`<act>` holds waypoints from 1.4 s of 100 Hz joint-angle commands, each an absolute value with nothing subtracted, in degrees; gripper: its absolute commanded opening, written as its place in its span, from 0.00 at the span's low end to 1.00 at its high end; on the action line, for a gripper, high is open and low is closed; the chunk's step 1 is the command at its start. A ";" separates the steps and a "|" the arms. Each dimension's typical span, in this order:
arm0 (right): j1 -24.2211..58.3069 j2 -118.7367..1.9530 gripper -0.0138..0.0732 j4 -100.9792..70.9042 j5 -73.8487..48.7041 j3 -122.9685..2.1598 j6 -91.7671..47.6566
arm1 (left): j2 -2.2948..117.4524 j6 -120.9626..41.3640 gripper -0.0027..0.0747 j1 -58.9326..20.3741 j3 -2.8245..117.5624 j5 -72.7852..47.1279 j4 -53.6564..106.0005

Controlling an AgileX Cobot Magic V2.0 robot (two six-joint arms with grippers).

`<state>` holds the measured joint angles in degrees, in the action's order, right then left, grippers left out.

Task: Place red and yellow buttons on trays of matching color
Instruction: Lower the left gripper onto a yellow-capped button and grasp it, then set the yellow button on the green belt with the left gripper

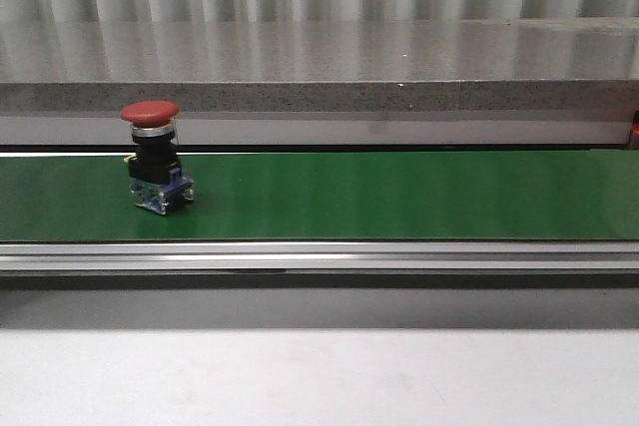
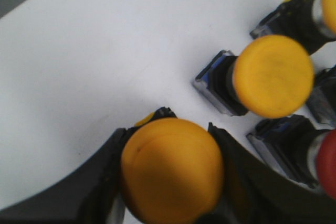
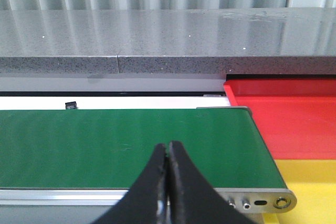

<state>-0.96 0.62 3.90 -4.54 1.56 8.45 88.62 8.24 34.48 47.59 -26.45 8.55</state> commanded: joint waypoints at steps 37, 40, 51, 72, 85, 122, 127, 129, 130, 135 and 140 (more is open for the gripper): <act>-1.20 1.50 0.08 4.45 0.43 1.61 8.23 | 66.66 4.57 0.01 25.87 50.10 -26.23 10.19; -1.20 1.50 0.08 4.45 0.43 1.61 8.23 | 66.12 3.35 0.01 23.96 50.74 -26.56 10.19; -1.20 1.50 0.08 4.45 0.43 1.61 8.23 | 66.23 -0.43 0.01 17.33 53.65 -29.00 10.19; -1.20 1.50 0.08 4.45 0.43 1.61 8.23 | 71.30 -2.36 0.01 7.37 57.14 -30.11 9.96; -1.20 1.50 0.08 4.45 0.49 1.61 8.23 | 76.28 -2.36 0.01 4.93 58.59 -30.11 9.96; -1.20 1.50 0.08 4.45 0.49 1.61 8.23 | 85.18 -2.58 0.01 4.52 61.70 -35.02 9.87; -1.20 1.50 0.08 4.45 0.49 1.61 8.23 | 85.43 -2.58 0.01 4.52 61.73 -35.31 9.70; -1.20 1.50 0.08 4.45 0.49 1.61 8.23 | 85.43 -2.58 0.01 4.52 61.73 -35.51 9.53; -1.20 1.50 0.08 4.45 0.49 1.61 8.23 | 85.58 -2.58 0.01 4.52 61.73 -35.55 9.42; -1.20 1.50 0.08 4.45 0.49 1.61 8.23 | 85.70 -2.58 0.04 4.52 61.73 -35.75 8.97; -1.20 1.50 0.08 4.45 0.49 1.61 8.23 | 85.79 -2.58 0.11 4.52 61.73 -36.12 8.76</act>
<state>-0.96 0.62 3.90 -4.54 1.56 8.45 87.25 -2.30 4.85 59.64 -37.62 8.84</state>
